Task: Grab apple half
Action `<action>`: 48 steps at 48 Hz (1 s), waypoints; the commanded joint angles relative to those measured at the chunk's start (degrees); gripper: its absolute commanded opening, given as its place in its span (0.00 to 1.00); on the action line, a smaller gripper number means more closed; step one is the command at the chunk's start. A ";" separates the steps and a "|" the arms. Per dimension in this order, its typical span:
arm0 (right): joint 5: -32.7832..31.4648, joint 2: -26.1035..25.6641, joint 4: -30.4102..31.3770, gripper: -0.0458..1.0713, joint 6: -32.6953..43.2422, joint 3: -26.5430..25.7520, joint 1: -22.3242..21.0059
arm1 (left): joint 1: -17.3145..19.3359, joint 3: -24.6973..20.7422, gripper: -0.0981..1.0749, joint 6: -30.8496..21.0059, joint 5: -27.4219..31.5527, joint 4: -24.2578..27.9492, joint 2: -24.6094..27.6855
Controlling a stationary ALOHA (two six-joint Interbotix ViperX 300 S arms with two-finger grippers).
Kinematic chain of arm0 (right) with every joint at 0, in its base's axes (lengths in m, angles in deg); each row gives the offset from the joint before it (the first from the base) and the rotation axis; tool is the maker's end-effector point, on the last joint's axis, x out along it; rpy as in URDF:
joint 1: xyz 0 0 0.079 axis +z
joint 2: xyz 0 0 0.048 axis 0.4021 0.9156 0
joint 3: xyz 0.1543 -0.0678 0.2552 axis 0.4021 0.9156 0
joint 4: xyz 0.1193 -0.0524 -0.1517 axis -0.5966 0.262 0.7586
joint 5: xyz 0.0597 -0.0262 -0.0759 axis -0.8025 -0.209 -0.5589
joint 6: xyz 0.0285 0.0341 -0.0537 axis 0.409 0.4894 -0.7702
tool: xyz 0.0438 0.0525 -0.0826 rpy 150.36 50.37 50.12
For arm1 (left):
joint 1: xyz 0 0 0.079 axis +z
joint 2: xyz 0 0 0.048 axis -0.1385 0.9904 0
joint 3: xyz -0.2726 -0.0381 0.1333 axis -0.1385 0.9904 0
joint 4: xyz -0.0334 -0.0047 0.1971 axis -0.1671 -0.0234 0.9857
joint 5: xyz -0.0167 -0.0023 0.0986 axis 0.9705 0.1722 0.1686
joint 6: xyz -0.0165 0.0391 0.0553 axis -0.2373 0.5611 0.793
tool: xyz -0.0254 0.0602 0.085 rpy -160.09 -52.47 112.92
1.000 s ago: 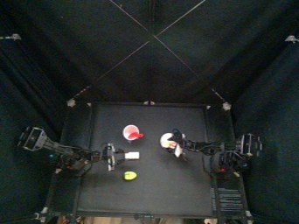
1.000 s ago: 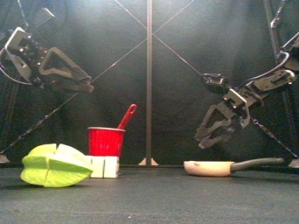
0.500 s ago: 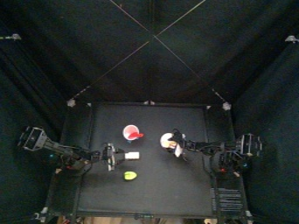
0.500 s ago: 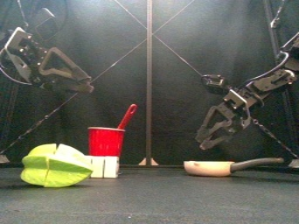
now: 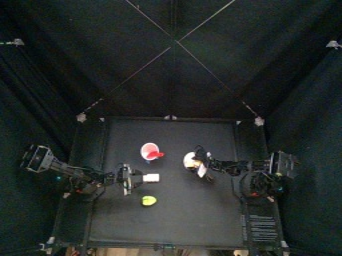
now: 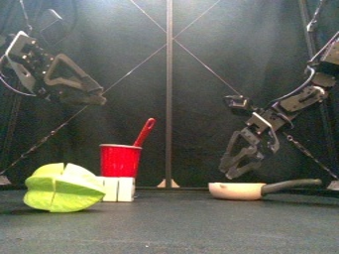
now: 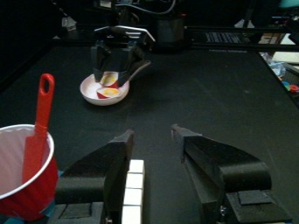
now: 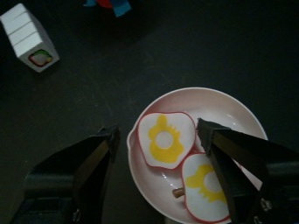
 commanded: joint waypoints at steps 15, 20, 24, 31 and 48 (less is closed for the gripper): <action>0.18 3.08 -0.18 0.93 -0.09 -1.93 -1.32 | 0.09 -0.88 0.77 0.00 -0.26 0.18 0.00; -0.18 3.43 -0.18 0.93 -0.26 -2.11 -1.41 | 0.09 -0.88 0.77 0.00 -0.26 0.18 0.00; -0.35 3.69 -0.18 0.93 -0.26 -2.11 -1.67 | 0.09 -0.88 0.77 0.00 -0.26 0.18 0.00; -0.44 3.96 -0.18 0.93 -0.26 -2.11 -1.85 | 0.09 -0.88 0.77 0.00 -0.26 0.18 0.00; -0.44 4.57 0.00 0.91 -0.53 -2.11 -2.02 | 0.09 -0.88 0.77 0.00 -0.26 0.18 0.00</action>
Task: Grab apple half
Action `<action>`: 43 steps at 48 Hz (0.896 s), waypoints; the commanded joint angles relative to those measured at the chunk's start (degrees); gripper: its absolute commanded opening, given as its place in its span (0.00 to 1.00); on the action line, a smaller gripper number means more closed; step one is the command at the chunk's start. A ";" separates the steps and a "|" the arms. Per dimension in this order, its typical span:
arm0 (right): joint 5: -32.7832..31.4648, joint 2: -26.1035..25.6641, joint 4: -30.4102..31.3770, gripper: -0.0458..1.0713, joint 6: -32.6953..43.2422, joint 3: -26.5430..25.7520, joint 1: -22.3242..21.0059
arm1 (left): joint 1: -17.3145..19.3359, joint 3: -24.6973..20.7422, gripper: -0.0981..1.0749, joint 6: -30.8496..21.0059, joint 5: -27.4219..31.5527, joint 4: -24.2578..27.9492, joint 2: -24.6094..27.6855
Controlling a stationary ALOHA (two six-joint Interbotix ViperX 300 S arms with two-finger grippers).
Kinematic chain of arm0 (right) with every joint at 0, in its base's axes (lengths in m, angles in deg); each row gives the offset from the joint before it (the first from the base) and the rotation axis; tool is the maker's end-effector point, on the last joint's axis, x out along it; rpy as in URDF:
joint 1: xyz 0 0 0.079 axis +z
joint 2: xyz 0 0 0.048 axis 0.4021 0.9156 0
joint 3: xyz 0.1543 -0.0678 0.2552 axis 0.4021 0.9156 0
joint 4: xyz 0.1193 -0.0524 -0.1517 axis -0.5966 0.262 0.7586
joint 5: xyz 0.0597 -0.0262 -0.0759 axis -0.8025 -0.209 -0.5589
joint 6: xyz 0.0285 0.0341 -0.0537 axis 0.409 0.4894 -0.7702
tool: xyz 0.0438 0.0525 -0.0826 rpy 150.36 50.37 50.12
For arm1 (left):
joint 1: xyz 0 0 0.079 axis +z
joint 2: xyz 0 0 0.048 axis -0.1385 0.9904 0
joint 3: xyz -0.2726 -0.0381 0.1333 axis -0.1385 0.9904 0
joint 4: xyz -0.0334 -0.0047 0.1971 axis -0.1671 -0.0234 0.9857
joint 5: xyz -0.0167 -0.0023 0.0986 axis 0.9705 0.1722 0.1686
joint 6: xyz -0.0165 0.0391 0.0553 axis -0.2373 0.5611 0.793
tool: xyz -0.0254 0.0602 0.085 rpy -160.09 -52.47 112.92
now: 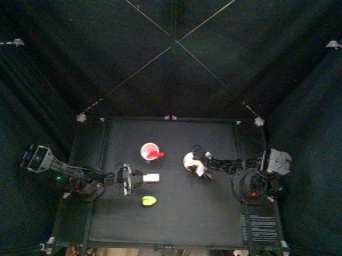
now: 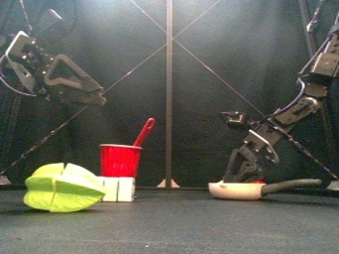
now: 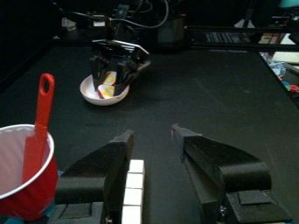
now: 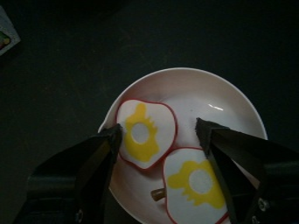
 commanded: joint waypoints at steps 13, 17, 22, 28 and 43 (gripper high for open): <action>0.18 -0.79 0.26 0.85 -0.09 -0.88 -0.35 | 0.09 -0.79 0.77 0.00 -0.35 0.18 0.00; 0.18 -0.79 0.35 0.82 -0.09 -0.88 -0.35 | 0.09 -0.79 0.77 0.00 -0.35 0.09 0.00; 0.18 -0.79 0.35 0.79 -0.09 -0.88 -0.35 | 0.09 -0.88 0.77 0.00 -0.35 0.09 0.00; 0.18 -0.79 0.35 0.74 -0.09 -0.97 -0.35 | 0.09 -0.88 0.77 0.00 -0.35 0.09 0.00; -0.44 -3.25 0.26 0.65 0.35 -0.79 -0.26 | 0.09 -0.79 0.77 0.00 -0.35 0.18 0.00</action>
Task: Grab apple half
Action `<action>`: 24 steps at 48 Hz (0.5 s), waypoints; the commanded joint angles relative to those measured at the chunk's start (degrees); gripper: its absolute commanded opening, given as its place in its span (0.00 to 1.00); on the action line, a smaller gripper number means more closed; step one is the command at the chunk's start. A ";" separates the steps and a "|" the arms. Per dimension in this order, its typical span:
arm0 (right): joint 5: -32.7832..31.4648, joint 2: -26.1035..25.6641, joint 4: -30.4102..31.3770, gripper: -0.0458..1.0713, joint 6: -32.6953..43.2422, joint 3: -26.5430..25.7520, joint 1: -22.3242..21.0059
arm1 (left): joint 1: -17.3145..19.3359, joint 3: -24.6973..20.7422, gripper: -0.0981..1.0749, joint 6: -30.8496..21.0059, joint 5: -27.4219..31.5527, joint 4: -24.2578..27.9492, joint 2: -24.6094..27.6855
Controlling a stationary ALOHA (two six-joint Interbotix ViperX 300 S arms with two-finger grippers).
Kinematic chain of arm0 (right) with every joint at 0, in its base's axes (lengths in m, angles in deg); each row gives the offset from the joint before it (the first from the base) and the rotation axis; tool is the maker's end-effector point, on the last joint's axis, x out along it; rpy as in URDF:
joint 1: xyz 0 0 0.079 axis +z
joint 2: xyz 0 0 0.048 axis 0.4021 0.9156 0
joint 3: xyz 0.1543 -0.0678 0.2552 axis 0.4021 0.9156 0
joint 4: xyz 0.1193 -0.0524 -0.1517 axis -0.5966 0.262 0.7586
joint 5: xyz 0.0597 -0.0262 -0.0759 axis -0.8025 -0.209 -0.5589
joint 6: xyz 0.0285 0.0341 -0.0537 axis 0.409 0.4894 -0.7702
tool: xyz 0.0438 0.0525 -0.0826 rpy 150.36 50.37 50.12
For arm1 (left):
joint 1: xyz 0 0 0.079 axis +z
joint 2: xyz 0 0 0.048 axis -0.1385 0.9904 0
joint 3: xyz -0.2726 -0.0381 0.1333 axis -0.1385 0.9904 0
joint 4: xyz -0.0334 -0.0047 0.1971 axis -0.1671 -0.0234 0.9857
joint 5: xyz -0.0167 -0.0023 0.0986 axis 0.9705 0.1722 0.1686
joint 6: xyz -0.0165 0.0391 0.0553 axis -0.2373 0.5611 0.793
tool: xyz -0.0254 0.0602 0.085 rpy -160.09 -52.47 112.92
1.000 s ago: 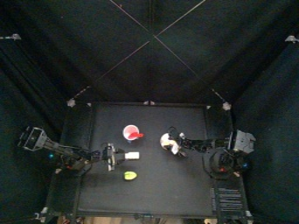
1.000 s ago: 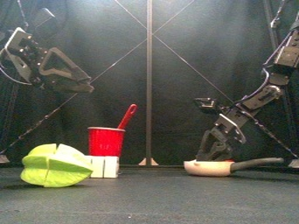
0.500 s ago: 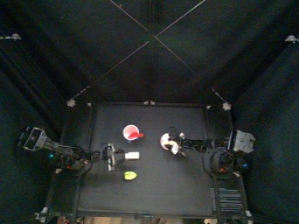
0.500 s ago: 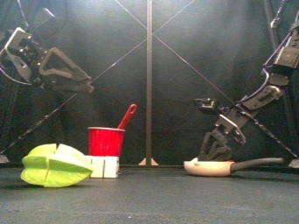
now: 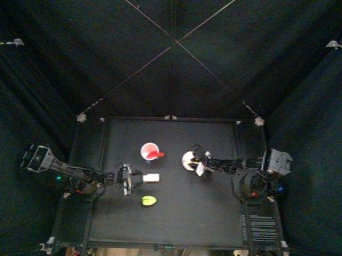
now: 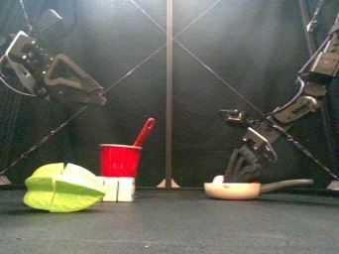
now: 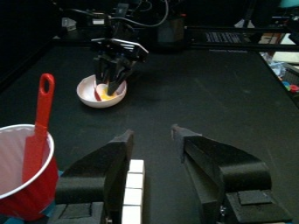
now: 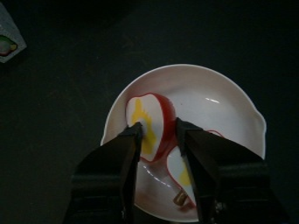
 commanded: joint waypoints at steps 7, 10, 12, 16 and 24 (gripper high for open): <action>-1.41 -4.66 -0.26 0.65 0.09 -0.18 0.18 | 0.09 -0.88 0.77 0.00 -0.26 0.18 0.00; -1.93 -5.98 -0.26 0.65 0.09 0.18 0.18 | 0.09 -0.79 0.77 0.00 -0.26 0.18 0.00; -2.11 -6.77 -0.26 0.65 0.09 0.44 0.18 | 0.09 -0.88 0.77 0.00 -0.26 0.18 0.00; -2.11 -8.35 -0.26 0.65 0.09 1.23 0.18 | 0.09 -0.79 0.77 0.00 -0.26 0.18 0.00; -2.11 -11.78 -0.18 0.65 0.18 3.34 0.35 | 0.09 -0.79 0.77 0.00 -0.26 0.18 0.00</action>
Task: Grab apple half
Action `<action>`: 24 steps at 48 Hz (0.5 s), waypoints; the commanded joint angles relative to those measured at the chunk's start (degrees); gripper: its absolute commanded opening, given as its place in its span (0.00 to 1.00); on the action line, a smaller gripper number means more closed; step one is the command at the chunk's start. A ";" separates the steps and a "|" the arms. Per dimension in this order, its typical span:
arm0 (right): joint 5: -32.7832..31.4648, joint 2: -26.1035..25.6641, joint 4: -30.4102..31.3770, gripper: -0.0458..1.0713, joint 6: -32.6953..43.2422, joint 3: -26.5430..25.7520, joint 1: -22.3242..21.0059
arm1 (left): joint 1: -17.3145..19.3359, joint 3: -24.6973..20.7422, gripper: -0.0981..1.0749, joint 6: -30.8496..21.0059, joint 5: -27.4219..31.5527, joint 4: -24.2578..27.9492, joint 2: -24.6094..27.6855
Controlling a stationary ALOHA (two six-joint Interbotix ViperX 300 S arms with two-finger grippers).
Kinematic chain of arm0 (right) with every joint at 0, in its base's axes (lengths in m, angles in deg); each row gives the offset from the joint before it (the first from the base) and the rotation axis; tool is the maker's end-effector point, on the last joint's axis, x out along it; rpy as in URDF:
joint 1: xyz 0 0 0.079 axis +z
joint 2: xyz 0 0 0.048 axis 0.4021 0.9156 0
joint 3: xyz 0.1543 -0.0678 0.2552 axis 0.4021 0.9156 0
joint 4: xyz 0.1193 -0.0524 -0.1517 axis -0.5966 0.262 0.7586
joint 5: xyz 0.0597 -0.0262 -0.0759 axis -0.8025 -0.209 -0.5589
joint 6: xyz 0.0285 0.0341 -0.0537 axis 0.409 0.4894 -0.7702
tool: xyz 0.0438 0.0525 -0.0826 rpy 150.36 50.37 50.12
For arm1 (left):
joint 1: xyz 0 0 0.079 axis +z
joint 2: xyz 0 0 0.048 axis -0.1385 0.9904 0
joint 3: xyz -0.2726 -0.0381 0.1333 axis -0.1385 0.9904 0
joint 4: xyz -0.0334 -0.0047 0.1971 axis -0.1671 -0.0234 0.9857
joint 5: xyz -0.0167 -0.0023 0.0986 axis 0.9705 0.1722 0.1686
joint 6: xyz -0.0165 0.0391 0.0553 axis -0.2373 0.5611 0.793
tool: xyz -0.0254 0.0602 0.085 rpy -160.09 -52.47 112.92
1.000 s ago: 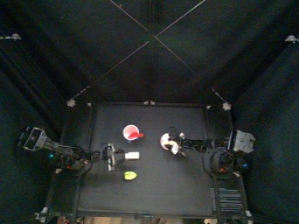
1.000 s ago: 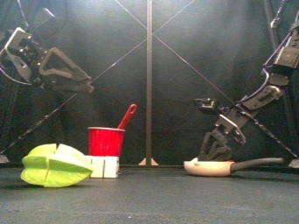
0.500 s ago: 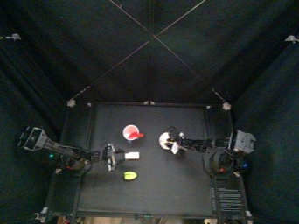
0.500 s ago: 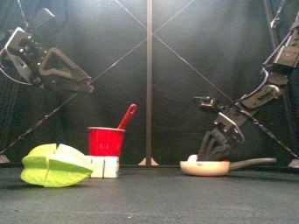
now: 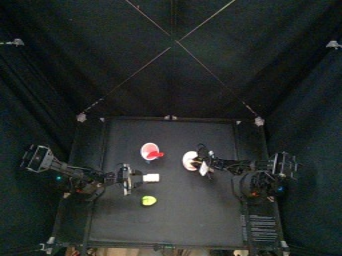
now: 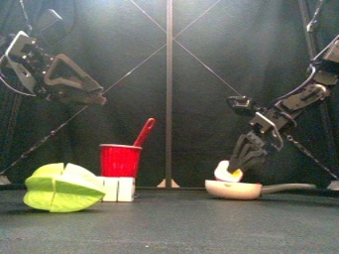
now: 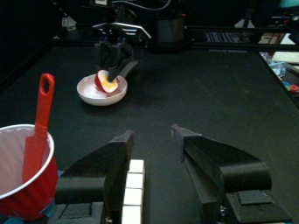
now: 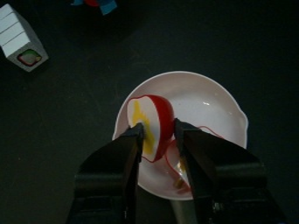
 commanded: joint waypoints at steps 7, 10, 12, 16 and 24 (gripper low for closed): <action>0.26 -4.48 0.09 0.65 0.09 1.05 0.18 | 0.09 -0.88 0.77 0.00 -0.26 0.18 0.00; 0.26 -4.66 0.09 0.65 0.09 1.23 0.26 | 0.09 -0.97 0.77 0.00 -0.26 0.09 0.09; 0.26 -4.66 0.18 0.65 0.00 1.23 0.26 | 0.09 -0.97 0.77 0.00 -0.26 0.18 0.09; 0.26 -4.66 0.18 0.65 0.00 1.23 0.26 | 0.09 -0.97 0.77 0.00 -0.26 0.09 0.00; 0.26 -4.66 0.35 0.65 0.00 1.23 0.26 | 0.09 -1.05 0.77 0.00 -0.26 0.09 0.00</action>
